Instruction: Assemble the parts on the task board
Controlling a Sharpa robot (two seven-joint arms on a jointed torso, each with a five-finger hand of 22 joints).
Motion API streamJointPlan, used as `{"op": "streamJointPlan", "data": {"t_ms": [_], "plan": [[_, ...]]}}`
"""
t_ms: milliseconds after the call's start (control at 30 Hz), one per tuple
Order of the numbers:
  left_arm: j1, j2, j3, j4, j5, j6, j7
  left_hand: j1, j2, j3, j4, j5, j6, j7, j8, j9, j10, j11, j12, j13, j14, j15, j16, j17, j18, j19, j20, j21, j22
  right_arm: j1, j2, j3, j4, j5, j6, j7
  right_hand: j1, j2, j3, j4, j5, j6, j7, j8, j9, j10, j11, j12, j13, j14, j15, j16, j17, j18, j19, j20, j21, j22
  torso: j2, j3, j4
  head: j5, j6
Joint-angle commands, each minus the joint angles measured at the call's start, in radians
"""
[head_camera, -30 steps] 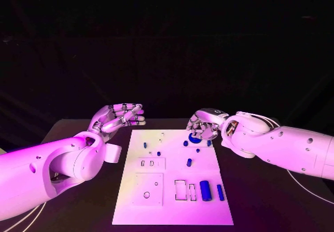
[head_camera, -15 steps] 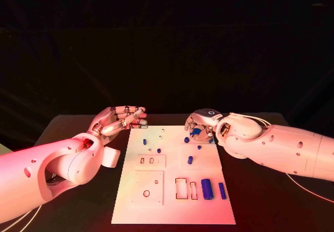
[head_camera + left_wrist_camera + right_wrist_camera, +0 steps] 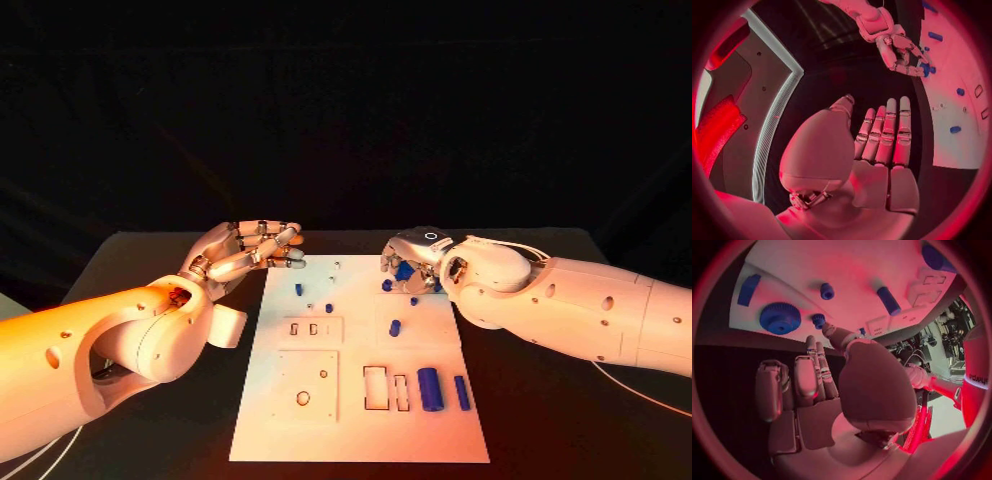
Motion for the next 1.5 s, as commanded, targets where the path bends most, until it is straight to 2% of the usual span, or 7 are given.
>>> {"op": "streamJointPlan", "data": {"t_ms": [33, 133, 600, 833, 1000, 1100, 1500], "plan": [[0.002, -0.001, 0.001, 0.005, -0.006, 0.02, 0.002, 0.007, -0.003, 0.008, 0.0, -0.006, -0.008, 0.032, -0.004, -0.002, -0.009, 0.004, -0.005, -0.002, -0.008, 0.003, -0.004, 0.002, 0.012, -0.005, 0.005, -0.001, -0.002, -0.002, 0.004, 0.0, -0.005, -0.03, 0.023, -0.018, 0.004, 0.004, -0.004, 0.002, 0.004, 0.002, -0.005, 0.005, 0.002, -0.011, 0.001, -0.003, 0.001, 0.028, 0.006, 0.005, 0.003, -0.009, 0.006, 0.002, 0.004, 0.041, 0.005, -0.0006, 0.0045, 0.0, 0.0], [0.002, -0.002, 0.001, 0.006, -0.006, 0.02, 0.001, 0.007, -0.003, 0.008, 0.0, -0.006, -0.008, 0.032, -0.004, -0.002, -0.009, 0.004, -0.005, -0.002, -0.008, 0.003, -0.004, 0.002, 0.012, -0.005, 0.005, -0.001, -0.002, -0.003, 0.006, 0.0, -0.007, -0.03, 0.028, -0.019, 0.003, 0.007, -0.005, 0.004, 0.004, 0.004, -0.004, 0.006, 0.003, -0.015, 0.001, -0.004, 0.003, 0.028, 0.007, 0.005, 0.002, -0.009, 0.006, 0.002, 0.004, 0.042, 0.008, 0.0009, 0.0031, 0.001, -0.001], [0.002, -0.002, 0.001, 0.007, 0.008, 0.02, -0.004, 0.003, -0.004, 0.008, 0.001, -0.006, -0.017, 0.037, -0.008, -0.003, -0.018, 0.008, -0.014, -0.002, -0.015, 0.006, -0.006, 0.008, 0.012, -0.007, 0.007, -0.002, -0.004, -0.011, 0.022, 0.0, -0.026, -0.025, 0.041, -0.019, 0.012, 0.034, 0.012, 0.008, 0.005, 0.009, 0.004, 0.01, 0.014, -0.005, -0.002, 0.009, 0.016, 0.028, 0.005, 0.01, 0.005, -0.009, 0.007, 0.002, 0.008, 0.047, 0.017, 0.0012, 0.0059, 0.002, -0.001], [0.002, -0.003, 0.001, 0.011, 0.023, 0.019, -0.008, 0.003, -0.004, 0.008, 0.001, -0.006, -0.018, 0.038, -0.009, -0.003, -0.02, 0.009, -0.015, -0.002, -0.016, 0.006, -0.006, 0.009, 0.012, -0.007, 0.008, -0.002, -0.004, -0.012, 0.025, 0.0, -0.03, -0.016, 0.041, -0.014, 0.006, 0.044, 0.017, 0.016, 0.005, 0.013, 0.006, 0.012, 0.019, 0.005, -0.004, 0.016, 0.022, 0.028, 0.003, 0.014, 0.008, -0.01, 0.009, 0.001, 0.012, 0.053, 0.021, 0.0024, 0.0046, 0.006, -0.001], [0.002, -0.002, 0.001, 0.011, 0.028, 0.019, -0.01, 0.002, -0.003, 0.009, 0.001, -0.006, -0.02, 0.04, -0.01, -0.004, -0.021, 0.009, -0.016, -0.002, -0.016, 0.007, -0.006, 0.01, 0.012, -0.008, 0.008, -0.002, -0.004, -0.013, 0.026, 0.0, -0.029, 0.002, 0.032, -0.013, 0.011, 0.09, 0.038, 0.026, 0.004, 0.036, -0.003, 0.028, 0.036, 0.028, -0.014, 0.026, 0.034, 0.029, -0.004, 0.021, 0.014, -0.012, 0.013, -0.004, 0.018, 0.063, 0.021, 0.0021, 0.0058, 0.007, 0.001], [0.002, -0.002, 0.001, 0.01, 0.033, 0.014, -0.006, 0.002, -0.003, 0.009, 0.001, -0.006, -0.021, 0.04, -0.01, -0.004, -0.022, 0.01, -0.016, -0.002, -0.016, 0.007, -0.006, 0.01, 0.012, -0.008, 0.008, -0.002, -0.004, -0.013, 0.025, 0.0, -0.026, 0.01, 0.026, -0.01, 0.01, 0.104, 0.041, 0.028, 0.004, 0.044, -0.007, 0.035, 0.045, 0.037, -0.017, 0.029, 0.039, 0.03, -0.007, 0.022, 0.015, -0.012, 0.013, -0.007, 0.019, 0.066, 0.023, 0.0024, 0.0052, 0.009, 0.003], [0.002, -0.002, 0.001, 0.001, 0.05, 0.008, 0.001, 0.009, 0.001, 0.015, -0.003, -0.005, -0.023, 0.041, -0.01, -0.004, -0.024, 0.011, -0.017, -0.001, -0.016, 0.007, -0.004, 0.015, 0.013, -0.007, 0.008, -0.001, -0.005, -0.012, 0.025, 0.001, -0.007, 0.027, -0.034, -0.023, 0.021, 0.132, 0.049, 0.022, 0.005, 0.053, -0.012, 0.05, 0.065, 0.048, -0.024, 0.029, 0.047, 0.03, -0.012, 0.024, 0.016, -0.013, 0.014, -0.013, 0.021, 0.07, 0.025, 0.0031, 0.0039, 0.012, 0.009]]}}
